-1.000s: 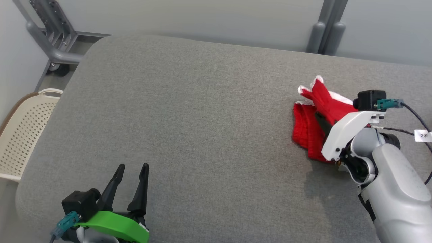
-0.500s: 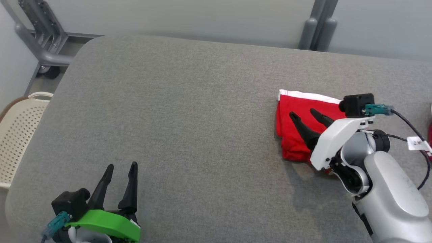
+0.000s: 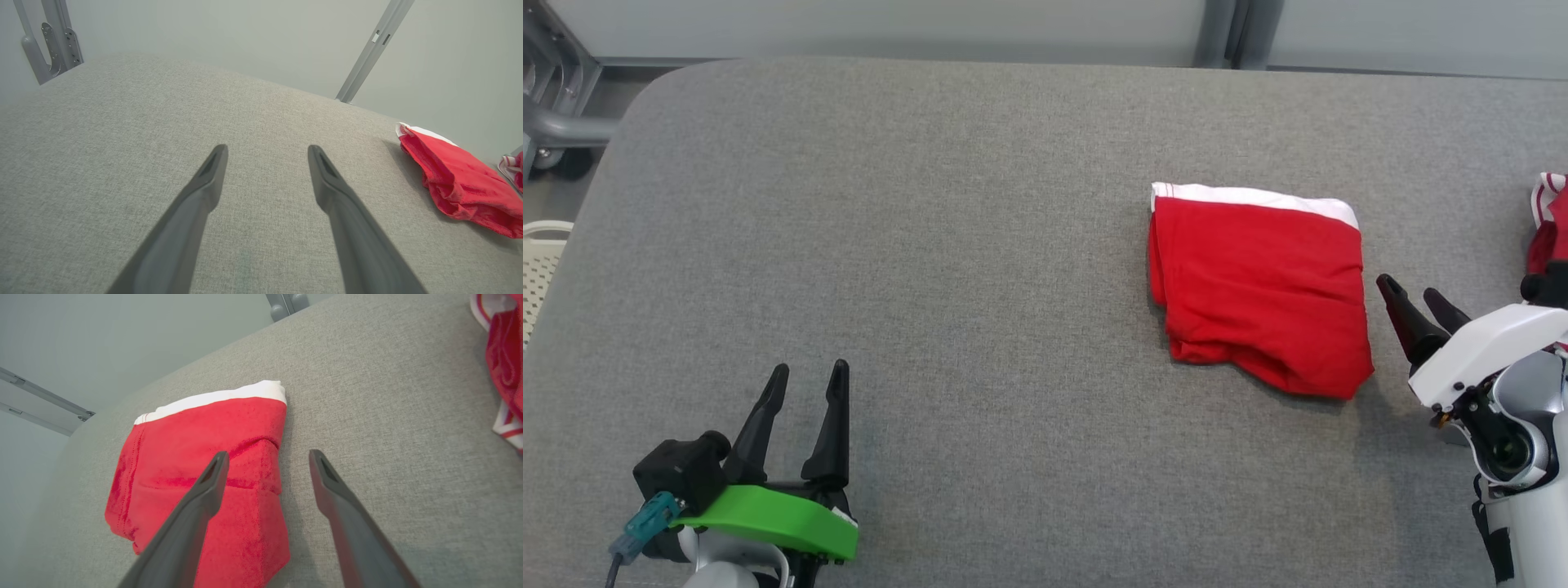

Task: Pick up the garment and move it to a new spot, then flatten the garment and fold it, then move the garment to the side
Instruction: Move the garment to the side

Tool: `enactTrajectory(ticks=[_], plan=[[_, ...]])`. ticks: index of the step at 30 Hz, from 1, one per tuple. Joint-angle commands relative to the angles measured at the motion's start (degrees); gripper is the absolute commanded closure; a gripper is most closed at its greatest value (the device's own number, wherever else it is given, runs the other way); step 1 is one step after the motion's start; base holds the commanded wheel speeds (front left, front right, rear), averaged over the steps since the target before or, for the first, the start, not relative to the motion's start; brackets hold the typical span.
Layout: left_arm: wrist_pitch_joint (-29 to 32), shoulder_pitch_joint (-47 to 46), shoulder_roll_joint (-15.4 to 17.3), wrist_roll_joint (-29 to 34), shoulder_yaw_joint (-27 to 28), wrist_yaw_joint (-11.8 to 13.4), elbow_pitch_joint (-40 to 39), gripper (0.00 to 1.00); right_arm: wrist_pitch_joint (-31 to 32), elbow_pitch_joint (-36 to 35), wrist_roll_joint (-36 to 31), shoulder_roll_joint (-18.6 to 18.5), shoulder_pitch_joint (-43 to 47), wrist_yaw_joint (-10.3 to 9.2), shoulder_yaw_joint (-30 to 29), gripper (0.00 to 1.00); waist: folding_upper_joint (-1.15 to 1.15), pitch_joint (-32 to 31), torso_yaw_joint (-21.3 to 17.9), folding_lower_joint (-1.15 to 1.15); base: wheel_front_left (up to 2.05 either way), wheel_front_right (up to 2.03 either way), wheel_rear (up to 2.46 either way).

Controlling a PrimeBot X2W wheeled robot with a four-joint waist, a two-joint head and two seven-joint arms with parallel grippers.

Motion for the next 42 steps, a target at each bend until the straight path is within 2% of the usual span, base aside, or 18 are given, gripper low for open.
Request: enactTrajectory(ticks=[1,7,11,12,13,15,18,20,21,22,30,35,42], plan=[[-0.14,-0.74,0.46,0.66,0.07,0.17,-0.05,0.0,0.29,0.77,0.0,0.39,-1.44,0.03,-0.87,0.0,0.0,1.94,0.14,0.0,0.0,0.0,0.0],[-0.18,-2.1,0.41,1.02,0.07,0.01,0.11,0.0,1.83,8.83,-0.52,3.9,-7.05,0.04,-4.85,0.0,0.0,3.45,1.33,0.0,0.0,0.0,0.0],[-0.24,-2.72,0.06,1.06,0.13,-0.06,0.59,0.0,4.14,13.7,0.03,5.4,-10.07,0.04,-4.24,0.0,0.0,3.56,1.85,0.0,0.0,0.0,0.0],[-0.26,-2.76,-0.04,1.04,0.15,-0.12,0.69,0.0,4.39,14.36,-0.17,5.4,-10.71,0.04,-3.9,0.28,0.0,3.52,1.92,0.0,0.0,0.0,0.0],[-0.28,-2.84,-0.19,0.97,0.23,-0.16,0.76,0.0,4.7,14.6,-0.42,5.27,-11.36,0.04,-3.18,1.0,0.0,3.47,1.97,0.0,0.0,0.0,0.0],[-0.33,-2.73,-0.34,0.82,0.55,-0.05,0.85,0.0,5.71,13.84,-0.62,4.55,-12.36,0.04,-0.48,1.0,0.0,3.39,1.7,0.0,0.0,0.0,0.0],[-0.4,-2.02,-0.36,0.48,1.47,0.23,0.64,0.0,8.16,10.74,-1.6,1.41,-14.04,0.03,5.49,1.0,0.0,3.75,0.37,0.0,0.0,0.0,0.0],[-0.43,-1.87,-0.36,0.53,1.98,0.17,0.5,0.0,10.21,8.51,-2.35,-1.63,-15.14,0.03,8.47,1.0,0.0,4.04,-0.61,0.0,0.0,0.0,0.0],[-0.41,-2.18,-0.4,0.74,2.3,0.25,0.2,0.0,12.17,6.8,-2.76,-4.87,-16.39,0.02,9.87,1.0,0.0,4.32,-1.37,0.0,0.0,0.0,0.0],[-0.41,-2.5,-0.57,0.77,2.41,0.32,0.05,0.0,13.03,6.01,-3.02,-6.57,-16.92,0.02,10.12,1.0,0.0,4.44,-1.6,0.0,0.0,0.0,0.0],[-0.4,-2.9,-0.98,0.66,3.04,0.31,-1.11,0.0,17.39,2.48,-5.23,-17.37,-17.55,0.03,4.69,1.0,0.0,5.94,-3.24,0.0,0.0,0.0,0.0],[-0.4,-4.08,-1.31,0.66,2.87,-0.06,-1.14,0.0,15.54,5.4,-8.48,-20.36,-19.23,0.03,-0.73,1.0,0.0,7.59,-3.57,0.0,0.0,0.0,0.0],[-0.17,-5.7,-1.8,0.42,2.29,-0.53,-0.81,0.0,11.49,12.35,-15.16,-22.03,-21.77,0.02,-5.62,1.0,0.0,9.96,-2.67,0.0,0.0,0.0,0.0]])
